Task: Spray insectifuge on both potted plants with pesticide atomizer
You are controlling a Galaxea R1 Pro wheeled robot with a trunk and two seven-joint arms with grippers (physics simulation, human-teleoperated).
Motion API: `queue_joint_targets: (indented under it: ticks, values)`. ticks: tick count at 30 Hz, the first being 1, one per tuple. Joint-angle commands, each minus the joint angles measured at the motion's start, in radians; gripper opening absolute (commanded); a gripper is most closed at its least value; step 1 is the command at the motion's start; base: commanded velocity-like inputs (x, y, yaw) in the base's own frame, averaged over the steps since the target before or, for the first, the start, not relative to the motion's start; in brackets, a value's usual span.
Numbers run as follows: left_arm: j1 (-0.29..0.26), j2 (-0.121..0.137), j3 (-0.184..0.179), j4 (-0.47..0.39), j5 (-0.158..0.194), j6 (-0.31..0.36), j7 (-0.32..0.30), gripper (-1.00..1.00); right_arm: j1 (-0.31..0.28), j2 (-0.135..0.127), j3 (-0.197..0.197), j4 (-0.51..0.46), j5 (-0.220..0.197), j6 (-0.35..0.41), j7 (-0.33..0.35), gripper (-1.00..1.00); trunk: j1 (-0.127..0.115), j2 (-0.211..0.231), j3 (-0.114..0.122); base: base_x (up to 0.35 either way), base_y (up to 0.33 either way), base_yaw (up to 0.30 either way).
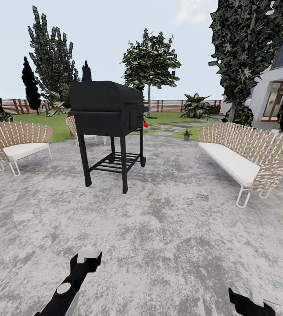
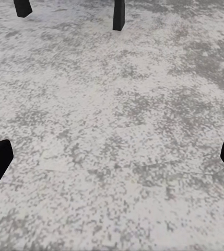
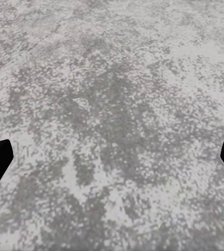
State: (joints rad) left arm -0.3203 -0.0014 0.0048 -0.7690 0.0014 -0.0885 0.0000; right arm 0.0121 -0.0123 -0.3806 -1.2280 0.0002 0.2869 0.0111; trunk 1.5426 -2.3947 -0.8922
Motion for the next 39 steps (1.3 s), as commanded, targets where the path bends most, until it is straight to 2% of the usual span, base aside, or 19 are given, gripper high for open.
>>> queue_joint_targets:
  ticks: [1, 11, 30, 34, 36, 39]
  values:
    - [0.0, 0.0, 0.001, 0.0, 0.0, -0.003, 0.0, 1.0, 0.0, 0.0, 0.0, -0.002, 0.0, 0.006, 0.001, 1.0, 0.0, 0.0, -0.001, 0.0, 0.0, 0.0]
    - [-0.001, 0.0, 0.0, 0.0, 0.0, -0.002, 0.0, 1.0, 0.0, 0.002, 0.003, -0.002, 0.003, 0.005, 0.001, 1.0, 0.0, 0.0, -0.001, 0.0, 0.0, -0.025]
    - [0.0, 0.0, 0.001, 0.0, 0.0, -0.002, 0.0, 1.0, 0.0, 0.002, 0.002, -0.002, 0.001, 0.006, 0.001, 1.0, 0.0, 0.0, 0.0, 0.001, 0.0, -0.245]
    - [0.0, 0.0, 0.001, 0.0, -0.001, 0.032, -0.001, 1.0, 0.0, 0.002, 0.004, -0.002, 0.003, 0.005, 0.001, 1.0, 0.0, 0.0, 0.0, 0.117, 0.0, -0.051]
    - [0.0, 0.0, 0.0, 0.0, -0.001, 0.084, -0.001, 1.0, 0.0, 0.002, 0.005, -0.002, 0.003, 0.005, 0.001, 1.0, 0.0, 0.0, 0.0, 0.249, 0.0, -0.013]
    - [-0.001, 0.0, 0.0, -0.001, -0.001, 0.117, -0.001, 1.0, 0.0, 0.002, 0.004, -0.002, 0.002, 0.005, 0.002, 1.0, 0.0, 0.0, 0.0, 0.307, 0.0, -0.005]
